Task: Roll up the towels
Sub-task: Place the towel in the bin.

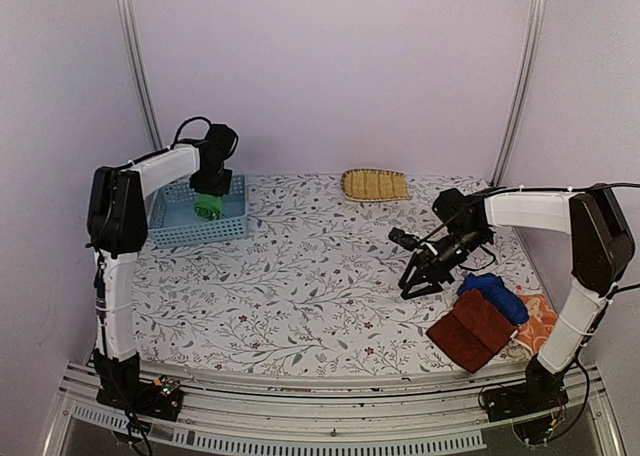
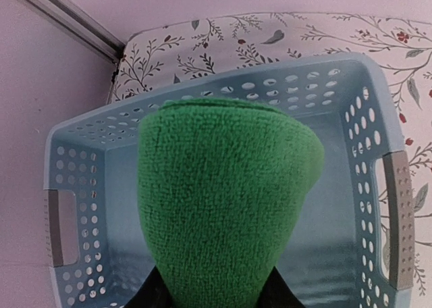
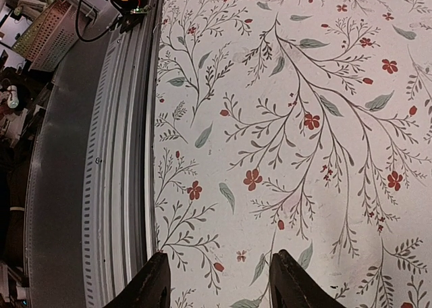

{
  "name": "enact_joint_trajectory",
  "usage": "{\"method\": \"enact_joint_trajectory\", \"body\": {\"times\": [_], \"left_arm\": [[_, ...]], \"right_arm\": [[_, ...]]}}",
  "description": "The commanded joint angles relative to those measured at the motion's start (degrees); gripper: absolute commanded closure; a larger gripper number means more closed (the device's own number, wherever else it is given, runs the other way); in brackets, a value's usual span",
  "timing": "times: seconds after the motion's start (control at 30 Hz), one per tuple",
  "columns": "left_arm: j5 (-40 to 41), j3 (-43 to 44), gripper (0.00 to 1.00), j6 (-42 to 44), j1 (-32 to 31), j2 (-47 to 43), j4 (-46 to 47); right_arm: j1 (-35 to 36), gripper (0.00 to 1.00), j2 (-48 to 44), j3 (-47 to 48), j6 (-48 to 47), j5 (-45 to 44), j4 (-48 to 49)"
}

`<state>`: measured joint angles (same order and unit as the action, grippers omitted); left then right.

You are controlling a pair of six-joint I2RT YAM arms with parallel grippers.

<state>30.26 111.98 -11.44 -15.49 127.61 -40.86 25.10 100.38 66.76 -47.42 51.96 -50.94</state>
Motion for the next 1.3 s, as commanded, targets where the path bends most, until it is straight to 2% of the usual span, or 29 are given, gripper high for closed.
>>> {"method": "enact_joint_trajectory", "body": {"times": [0.0, 0.4, 1.27], "left_arm": [[0.63, 6.55, 1.00, -1.23, 1.70, 4.58, -3.01], [-2.78, 15.16, 1.00, -4.71, 1.66, 14.65, -6.24], [-22.33, 10.10, 1.00, -12.76, 2.12, 14.92, 0.51]], "right_arm": [[-0.32, 0.47, 1.24, -0.93, -0.39, 0.44, 0.44], [-0.41, 0.47, 1.70, -1.20, -0.40, -0.22, 0.65], [-0.40, 0.47, 2.97, -0.71, -0.83, -0.24, 0.05]]}}
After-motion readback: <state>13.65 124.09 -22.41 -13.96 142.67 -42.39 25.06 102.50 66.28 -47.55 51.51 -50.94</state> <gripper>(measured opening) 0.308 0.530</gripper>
